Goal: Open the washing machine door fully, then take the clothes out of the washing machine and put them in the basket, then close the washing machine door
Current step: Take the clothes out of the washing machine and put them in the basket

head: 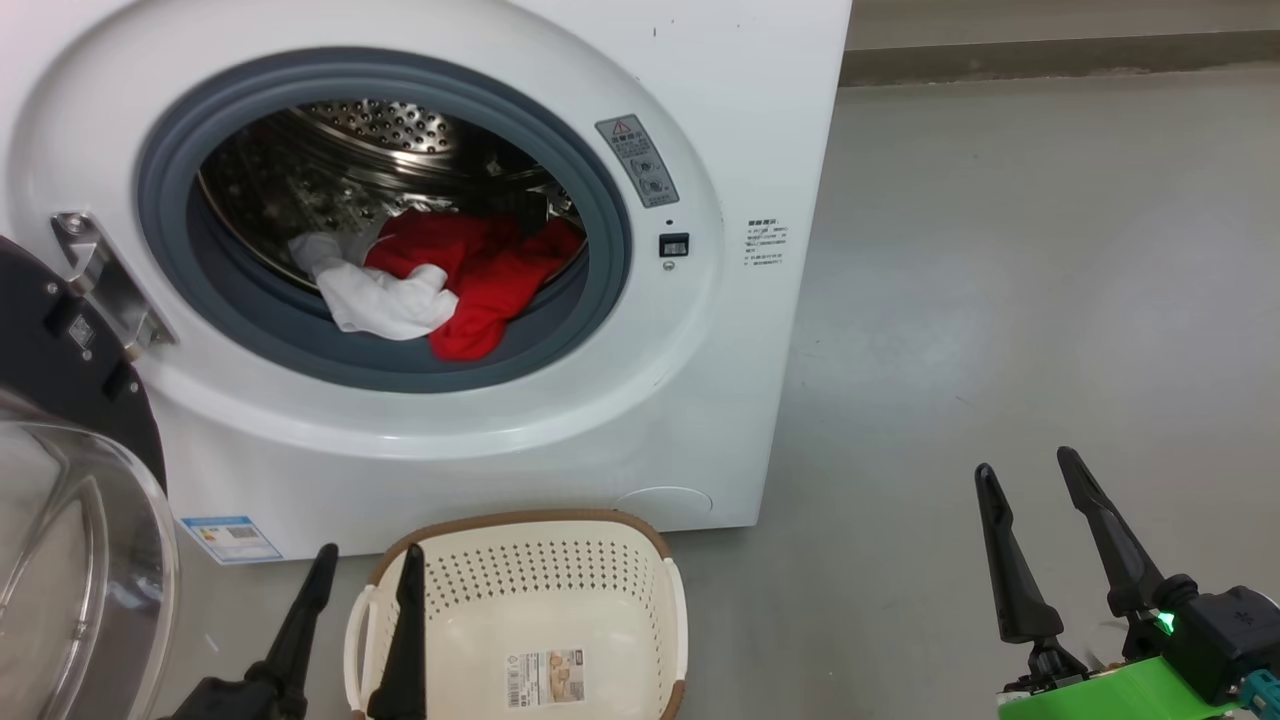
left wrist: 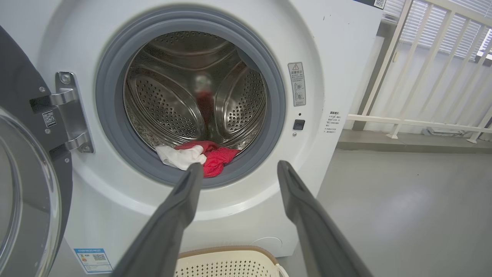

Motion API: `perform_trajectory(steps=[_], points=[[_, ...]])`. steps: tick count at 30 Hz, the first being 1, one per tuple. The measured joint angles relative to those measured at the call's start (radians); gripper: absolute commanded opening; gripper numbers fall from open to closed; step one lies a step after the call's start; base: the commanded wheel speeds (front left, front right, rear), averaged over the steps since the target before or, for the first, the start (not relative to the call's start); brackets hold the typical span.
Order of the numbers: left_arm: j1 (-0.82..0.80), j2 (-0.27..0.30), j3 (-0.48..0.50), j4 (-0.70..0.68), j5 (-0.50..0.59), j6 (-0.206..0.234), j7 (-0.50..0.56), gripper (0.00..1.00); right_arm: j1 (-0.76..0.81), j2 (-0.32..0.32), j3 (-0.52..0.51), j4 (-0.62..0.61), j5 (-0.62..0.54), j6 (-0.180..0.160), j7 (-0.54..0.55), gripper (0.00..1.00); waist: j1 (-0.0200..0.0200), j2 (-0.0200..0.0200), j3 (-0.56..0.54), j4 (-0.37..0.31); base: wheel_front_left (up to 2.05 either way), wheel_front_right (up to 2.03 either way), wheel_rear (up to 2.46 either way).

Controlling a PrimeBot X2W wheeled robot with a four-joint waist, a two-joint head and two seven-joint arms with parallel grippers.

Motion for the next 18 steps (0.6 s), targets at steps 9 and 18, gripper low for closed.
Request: perform_trajectory(steps=[9,18], points=[[0.000,0.000,-0.004,0.000,0.013,0.017,0.000,1.00,0.000,0.000,0.000,0.002,0.000,0.000,-0.001,1.00,0.0000,0.0000,0.000,0.006,0.03,-0.03,0.00],[0.000,0.000,-0.011,0.001,0.016,0.017,0.007,1.00,0.000,0.000,0.003,0.011,0.007,0.000,-0.001,1.00,-0.0001,0.0000,-0.016,0.012,0.00,0.00,0.00]])
